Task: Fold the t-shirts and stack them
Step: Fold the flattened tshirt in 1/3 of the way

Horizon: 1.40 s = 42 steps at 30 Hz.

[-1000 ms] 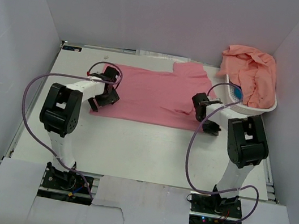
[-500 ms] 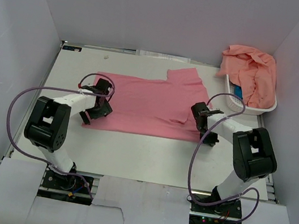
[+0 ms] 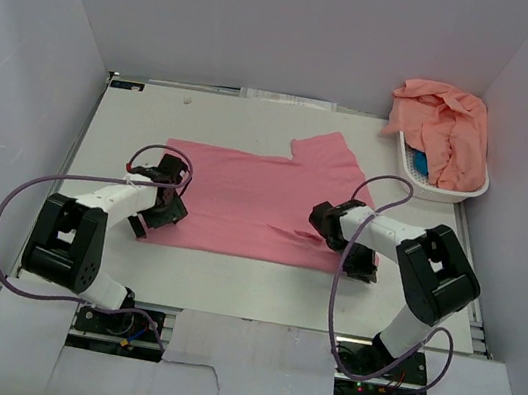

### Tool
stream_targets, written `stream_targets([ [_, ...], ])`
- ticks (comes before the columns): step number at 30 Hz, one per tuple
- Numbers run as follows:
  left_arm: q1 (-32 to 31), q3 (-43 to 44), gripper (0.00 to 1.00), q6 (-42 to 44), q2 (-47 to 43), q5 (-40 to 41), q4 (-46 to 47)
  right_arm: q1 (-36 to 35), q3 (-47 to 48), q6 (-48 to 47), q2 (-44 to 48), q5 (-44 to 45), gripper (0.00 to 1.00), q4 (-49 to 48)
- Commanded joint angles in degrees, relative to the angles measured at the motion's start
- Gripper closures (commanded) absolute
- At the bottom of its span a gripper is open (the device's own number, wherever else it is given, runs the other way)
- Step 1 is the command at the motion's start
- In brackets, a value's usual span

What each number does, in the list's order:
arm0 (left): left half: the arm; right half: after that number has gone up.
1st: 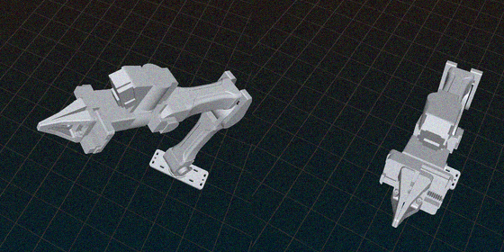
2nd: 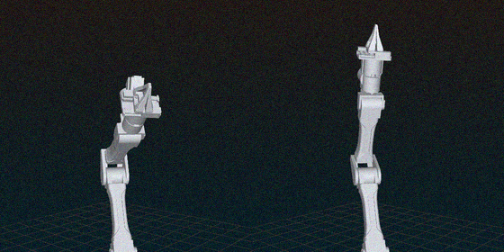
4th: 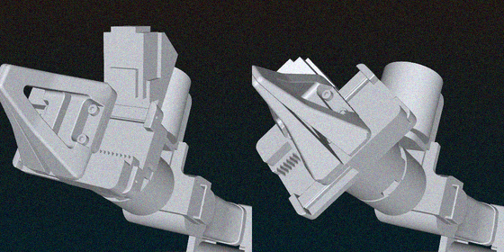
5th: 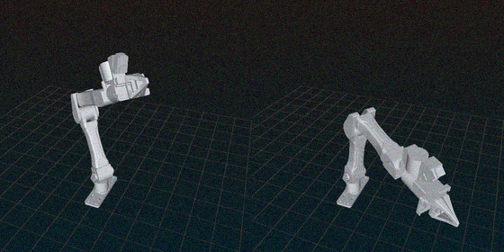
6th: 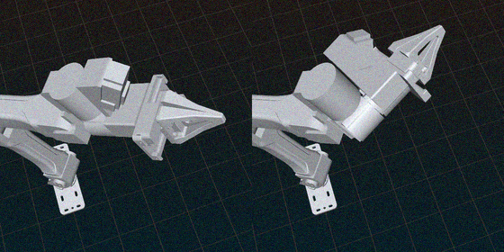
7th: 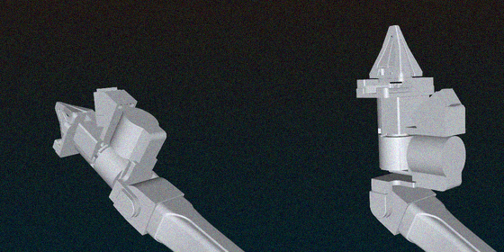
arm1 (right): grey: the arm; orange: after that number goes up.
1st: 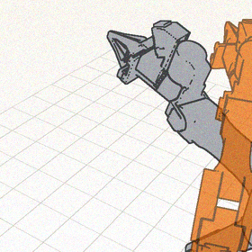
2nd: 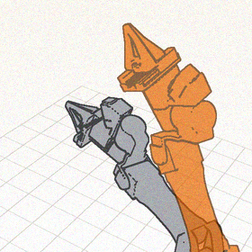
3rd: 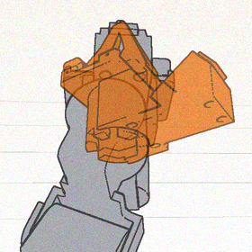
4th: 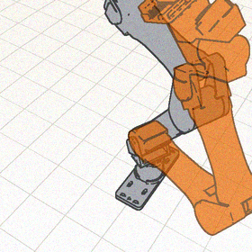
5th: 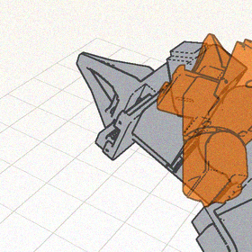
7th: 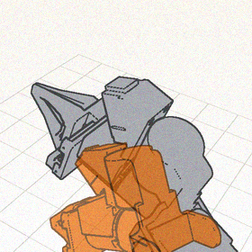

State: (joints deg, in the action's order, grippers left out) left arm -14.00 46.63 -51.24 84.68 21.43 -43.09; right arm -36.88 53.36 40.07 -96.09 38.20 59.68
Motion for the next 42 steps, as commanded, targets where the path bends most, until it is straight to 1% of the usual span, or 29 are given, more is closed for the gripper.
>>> stream_targets([
  [1, 0.2, 2.1, 0.04, 0.8, -0.8, 1.8, -1.2, -1.4, 3.4, 7.1, -2.6, 4.7, 0.71, 10.2],
  [2, 0.2, 2.5, 0.04, 0.9, -1.0, 2.0, -1.5, -1.7, 3.8, 7.6, -2.6, 5.0, 0.54, 10.7],
  [3, 0.2, 3.6, 0.04, 0.9, -1.3, 2.5, -1.9, -2.0, 4.4, 8.0, -2.4, 5.5, 0.42, 11.2],
  [5, 0.1, 5.0, 0.03, 1.2, -2.3, 3.9, -3.6, -2.4, 5.6, 9.7, -1.5, 6.8, 0.03, 12.5],
  [6, 0.1, 5.7, 0.03, 1.5, -2.8, 4.4, -4.1, -2.5, 6.4, 10.5, -0.9, 7.7, 0.04, 14.7],
  [8, 0.2, 8.2, 0.03, 2.0, -4.1, 5.8, -5.9, -2.5, 8.9, 9.7, 1.9, 9.0, 0.03, 14.9],
  [9, 0.2, 9.2, 0.03, 2.4, -4.5, 6.0, -6.4, -2.6, 9.8, 8.3, 3.1, 9.4, 0.02, 12.3],
  [10, 0.2, 10.1, 0.03, 2.7, -5.0, 6.3, -7.2, -2.8, 10.4, 5.1, 6.5, 7.0, 0.01, 9.0],
  [11, 0.2, 12.1, 0.03, 3.3, -5.4, 6.3, -7.2, -2.7, 10.8, -1.3, 8.4, 5.0, 0.07, 5.4],
  [12, 0.2, 12.9, 0.03, 4.7, -6.1, 5.4, -7.2, -2.8, 10.6, -4.3, 12.4, 1.0, 0.13, -2.5],
  [13, 0.1, 15.0, 0.03, 5.6, -6.2, 4.4, -7.2, -2.8, 10.1, -6.9, 14.5, -1.3, 0.19, -6.5],
  [14, 0.0, 16.0, 0.03, 6.6, -6.1, 3.4, -7.2, -2.8, 8.7, -11.4, 16.3, -3.8, 0.32, -10.4],
  [15, -0.9, 16.8, 0.04, 8.0, -6.1, 1.4, -7.2, -2.7, 8.0, -12.9, 19.1, -7.5, 0.39, -17.2],
  [16, -1.8, 17.5, 0.04, 8.2, -6.1, 0.8, -7.2, -2.7, 7.5, -13.7, 19.9, -8.6, 0.43, -19.1],
  [17, -3.0, 18.5, 0.04, 8.1, -6.4, 0.5, -7.1, -2.7, 7.4, -14.5, 20.2, -10.3, 0.51, -20.9],
  [19, -7.2, 18.9, 0.04, 6.9, -7.3, -0.2, -6.3, -2.5, 8.2, -15.7, 18.7, -12.8, 0.55, -22.9],
  [20, -8.5, 18.8, 0.04, 6.7, -7.6, -0.8, -5.7, -2.5, 8.7, -16.0, 17.7, -13.8, 0.63, -23.3],
  [21, -10.7, 18.8, 0.04, 6.4, -7.6, -2.5, -4.6, -2.4, 9.5, -16.5, 15.3, -15.4, 0.64, -23.7],
  [23, -12.5, 18.2, 0.04, 4.9, -7.2, -4.1, -3.7, -2.4, 9.9, -16.8, 13.1, -17.1, 0.64, -25.5],
  [25, -14.9, 16.6, 0.04, 3.6, -6.4, -5.0, -1.9, -2.4, 9.8, -16.8, 10.5, -19.4, 0.61, -26.7],
  [26, -15.6, 16.0, 0.04, 3.4, -6.1, -5.2, -1.4, -2.4, 9.7, -16.8, 9.8, -20.1, 0.58, -28.0],
  [29, -17.5, 13.0, 0.04, 2.9, -5.2, -6.0, 1.8, -2.2, 9.0, -16.8, 6.6, -22.5, 0.56, -30.5],
  [36, -17.9, 11.8, 0.04, 2.9, -2.5, -4.6, 2.9, -2.1, 8.8, -16.9, 2.1, -24.0, 0.53, -32.3],
  [39, -17.9, 11.6, 0.04, 3.0, -2.3, -4.0, 3.0, -2.1, 8.3, -16.5, 1.7, -23.6, 0.51, -32.1],
  [42, -17.9, 11.6, 0.04, 3.1, -2.7, -3.7, 3.0, -2.1, 6.9, -16.5, 2.7, -22.8, 0.47, -32.3],
])
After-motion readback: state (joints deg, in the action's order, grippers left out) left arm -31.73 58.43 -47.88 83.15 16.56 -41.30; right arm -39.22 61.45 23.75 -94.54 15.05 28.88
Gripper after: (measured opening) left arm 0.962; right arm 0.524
